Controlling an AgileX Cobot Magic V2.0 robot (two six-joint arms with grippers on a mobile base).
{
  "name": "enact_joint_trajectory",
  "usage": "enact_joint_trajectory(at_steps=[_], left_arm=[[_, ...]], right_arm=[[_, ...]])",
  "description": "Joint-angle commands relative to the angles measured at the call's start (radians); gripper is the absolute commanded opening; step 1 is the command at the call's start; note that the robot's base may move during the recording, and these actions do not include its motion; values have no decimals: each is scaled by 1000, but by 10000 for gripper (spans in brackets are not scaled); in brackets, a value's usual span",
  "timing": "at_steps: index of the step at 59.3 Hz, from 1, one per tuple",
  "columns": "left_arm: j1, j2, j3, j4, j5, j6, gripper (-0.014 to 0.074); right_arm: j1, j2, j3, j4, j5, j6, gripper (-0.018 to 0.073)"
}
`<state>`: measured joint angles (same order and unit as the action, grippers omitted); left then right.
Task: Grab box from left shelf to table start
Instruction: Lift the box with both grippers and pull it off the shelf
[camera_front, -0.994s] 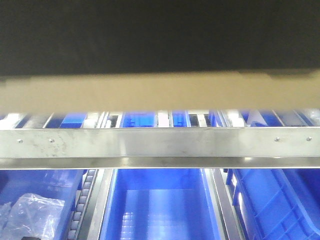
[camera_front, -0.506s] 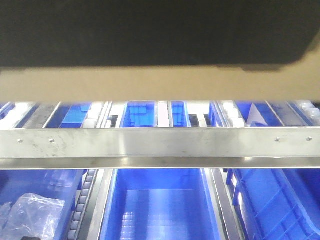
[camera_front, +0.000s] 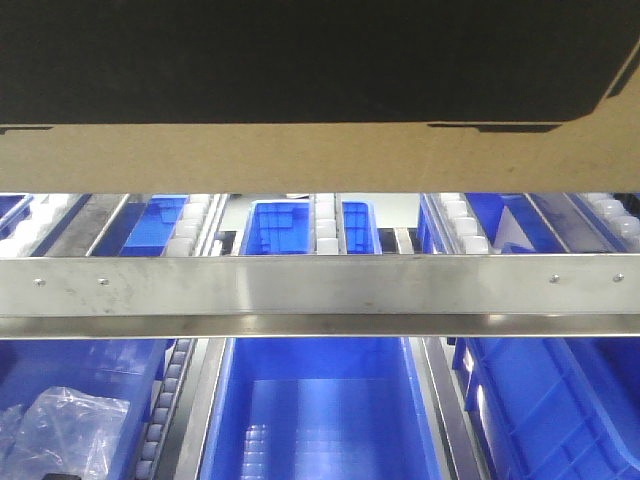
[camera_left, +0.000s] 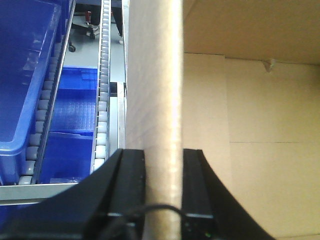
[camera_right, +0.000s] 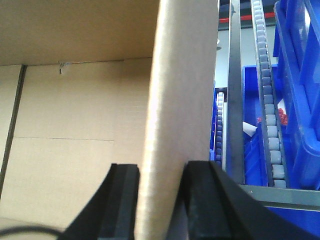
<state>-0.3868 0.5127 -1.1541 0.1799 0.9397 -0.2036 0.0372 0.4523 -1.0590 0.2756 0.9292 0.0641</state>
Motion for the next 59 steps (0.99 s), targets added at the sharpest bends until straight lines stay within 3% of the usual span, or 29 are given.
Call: enact_joint_trajectory(at_steps=[1,59], left_arm=[[2,-16,-46,62,-206,-8,-85],[2,-16,-46,62,-206,-8,-85]], right_arm=[[-7,21,-22,-149,-128,-7,57],[-7,21,-22,-149,-128,-7,57]])
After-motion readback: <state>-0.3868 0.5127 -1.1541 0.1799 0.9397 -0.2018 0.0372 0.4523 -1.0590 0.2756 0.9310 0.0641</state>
